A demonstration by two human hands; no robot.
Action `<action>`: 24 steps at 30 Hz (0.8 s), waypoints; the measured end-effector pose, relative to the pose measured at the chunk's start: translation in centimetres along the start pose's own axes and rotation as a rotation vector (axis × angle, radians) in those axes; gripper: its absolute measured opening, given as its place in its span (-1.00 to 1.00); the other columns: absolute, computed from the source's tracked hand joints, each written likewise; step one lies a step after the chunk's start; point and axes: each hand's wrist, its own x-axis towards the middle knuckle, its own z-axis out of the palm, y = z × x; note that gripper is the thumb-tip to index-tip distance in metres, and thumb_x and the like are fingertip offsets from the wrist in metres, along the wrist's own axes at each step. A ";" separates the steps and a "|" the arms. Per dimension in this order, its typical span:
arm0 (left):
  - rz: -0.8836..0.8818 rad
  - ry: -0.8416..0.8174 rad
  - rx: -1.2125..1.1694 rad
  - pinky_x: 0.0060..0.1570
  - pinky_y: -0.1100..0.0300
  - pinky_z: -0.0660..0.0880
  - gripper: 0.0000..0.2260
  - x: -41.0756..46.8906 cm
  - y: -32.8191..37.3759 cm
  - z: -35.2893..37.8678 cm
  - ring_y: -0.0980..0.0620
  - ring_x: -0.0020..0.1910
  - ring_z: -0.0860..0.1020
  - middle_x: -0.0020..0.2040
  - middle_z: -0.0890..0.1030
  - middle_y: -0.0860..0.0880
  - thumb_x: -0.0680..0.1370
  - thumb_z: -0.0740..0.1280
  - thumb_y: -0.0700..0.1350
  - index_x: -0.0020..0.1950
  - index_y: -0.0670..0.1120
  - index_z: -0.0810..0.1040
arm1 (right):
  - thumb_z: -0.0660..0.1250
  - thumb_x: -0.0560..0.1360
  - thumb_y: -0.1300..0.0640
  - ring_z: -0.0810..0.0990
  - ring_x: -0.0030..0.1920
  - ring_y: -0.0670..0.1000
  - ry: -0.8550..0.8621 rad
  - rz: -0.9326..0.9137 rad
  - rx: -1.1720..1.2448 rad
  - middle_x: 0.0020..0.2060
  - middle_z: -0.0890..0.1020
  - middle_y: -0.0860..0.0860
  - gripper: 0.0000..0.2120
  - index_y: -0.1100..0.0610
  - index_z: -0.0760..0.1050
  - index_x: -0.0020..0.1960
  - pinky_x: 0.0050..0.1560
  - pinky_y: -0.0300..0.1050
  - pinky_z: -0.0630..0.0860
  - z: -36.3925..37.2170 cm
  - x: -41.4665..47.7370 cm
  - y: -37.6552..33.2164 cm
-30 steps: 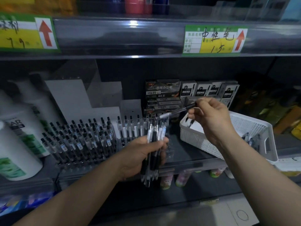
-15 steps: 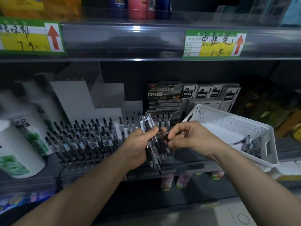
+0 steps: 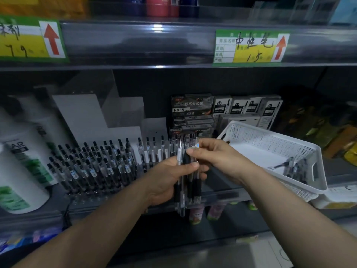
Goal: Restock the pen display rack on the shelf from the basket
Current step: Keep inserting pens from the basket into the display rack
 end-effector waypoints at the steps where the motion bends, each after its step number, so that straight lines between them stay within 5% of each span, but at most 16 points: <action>1: -0.006 -0.012 0.005 -0.13 0.18 0.58 -0.80 0.0 0.0 0.0 0.07 -0.11 0.65 -0.02 0.70 -0.09 0.55 0.31 -0.18 0.16 -0.17 0.57 | 0.38 0.49 0.20 0.35 -0.51 -0.03 -0.021 0.013 0.046 -0.42 0.51 0.04 -0.88 0.25 0.50 -0.08 -0.46 -0.13 0.47 0.0 0.1 0.0; 9: -0.092 -0.136 -0.013 0.01 0.06 0.53 -0.80 -0.6 0.1 -0.7 0.02 -0.07 0.64 0.04 0.69 -0.13 0.46 0.38 -0.14 0.06 -0.10 0.67 | 0.37 0.42 0.26 0.35 -0.58 0.06 -0.191 0.064 0.133 -0.52 0.33 0.09 -0.88 0.25 0.44 -0.15 -0.38 0.00 0.50 -0.7 0.2 0.1; 12: -0.106 -0.122 -0.016 -0.02 0.09 0.54 -0.77 -0.5 -0.2 -0.9 0.03 -0.08 0.64 -0.01 0.69 -0.11 0.46 0.39 -0.14 0.10 -0.14 0.66 | 0.48 0.29 0.23 0.49 -0.36 0.13 -0.043 0.054 0.021 -0.29 0.49 0.24 -0.70 0.19 0.47 -0.03 -0.22 0.00 0.52 -1.3 0.5 0.3; 16: -0.125 -0.106 -0.022 -0.17 0.16 0.56 -0.71 -0.5 -0.4 -1.1 0.02 -0.13 0.63 -0.09 0.66 -0.08 0.49 0.39 -0.15 0.18 -0.21 0.61 | 0.55 0.27 0.31 0.52 -0.09 0.04 0.061 -0.089 -0.159 -0.14 0.56 0.06 -0.65 0.14 0.51 -0.03 0.08 0.00 0.48 -1.5 1.0 0.4; 20: -0.172 -0.141 -0.015 -0.13 0.14 0.54 -0.70 -0.4 -0.4 -1.2 0.01 -0.15 0.61 -0.12 0.64 -0.09 0.50 0.37 -0.16 0.19 -0.26 0.59 | 0.49 0.37 0.25 0.56 -0.13 0.17 -0.057 -0.100 -0.266 -0.10 0.57 0.43 -0.85 0.17 0.60 -0.07 0.01 -0.21 0.50 -1.9 0.5 0.1; 24: -0.211 -0.187 -0.017 -0.11 0.08 0.52 -0.72 -0.4 -0.7 -1.2 0.00 -0.17 0.60 -0.13 0.63 -0.09 0.50 0.37 -0.17 0.17 -0.25 0.59 | 0.49 0.34 0.25 0.60 -0.07 -0.03 -0.105 -0.066 -0.330 -0.13 0.65 0.12 -0.89 0.15 0.62 -0.13 0.10 -0.15 0.51 -2.3 0.7 -0.2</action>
